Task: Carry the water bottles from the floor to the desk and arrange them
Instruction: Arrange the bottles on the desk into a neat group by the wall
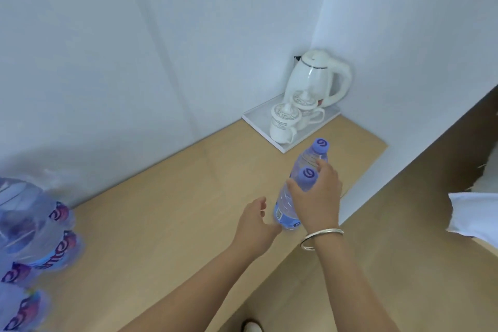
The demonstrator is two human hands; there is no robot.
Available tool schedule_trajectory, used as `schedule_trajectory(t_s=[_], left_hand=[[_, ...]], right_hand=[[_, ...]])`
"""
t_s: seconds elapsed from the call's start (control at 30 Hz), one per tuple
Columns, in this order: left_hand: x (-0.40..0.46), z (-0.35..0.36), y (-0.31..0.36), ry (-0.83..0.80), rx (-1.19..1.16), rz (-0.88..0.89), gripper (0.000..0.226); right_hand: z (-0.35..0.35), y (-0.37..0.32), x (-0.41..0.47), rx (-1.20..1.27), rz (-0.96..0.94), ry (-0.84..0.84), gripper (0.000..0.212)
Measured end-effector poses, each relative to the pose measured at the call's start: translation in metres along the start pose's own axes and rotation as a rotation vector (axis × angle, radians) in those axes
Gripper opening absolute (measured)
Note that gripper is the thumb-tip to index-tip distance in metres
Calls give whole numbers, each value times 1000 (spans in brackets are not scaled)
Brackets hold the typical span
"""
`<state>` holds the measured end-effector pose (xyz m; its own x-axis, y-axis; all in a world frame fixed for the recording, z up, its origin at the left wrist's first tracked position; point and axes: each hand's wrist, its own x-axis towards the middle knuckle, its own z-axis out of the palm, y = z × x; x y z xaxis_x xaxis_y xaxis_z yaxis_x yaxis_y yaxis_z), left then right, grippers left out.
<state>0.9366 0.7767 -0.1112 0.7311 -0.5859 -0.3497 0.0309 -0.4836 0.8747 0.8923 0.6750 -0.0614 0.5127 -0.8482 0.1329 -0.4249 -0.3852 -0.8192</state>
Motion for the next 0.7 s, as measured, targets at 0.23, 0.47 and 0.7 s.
schedule_trajectory(t_s=[0.23,0.47,0.7], left_hand=[[6,5,12,-71,-12,48,71],[0,-13,2,-99,-102,210,61],[-27,-57,-17,128,-242,144,72]], right_hand=[[0,8,2,8,84,-98,24],[-19,-11,11,123,100,-117,33],[-10,-69,5,208,-21,-207,49]])
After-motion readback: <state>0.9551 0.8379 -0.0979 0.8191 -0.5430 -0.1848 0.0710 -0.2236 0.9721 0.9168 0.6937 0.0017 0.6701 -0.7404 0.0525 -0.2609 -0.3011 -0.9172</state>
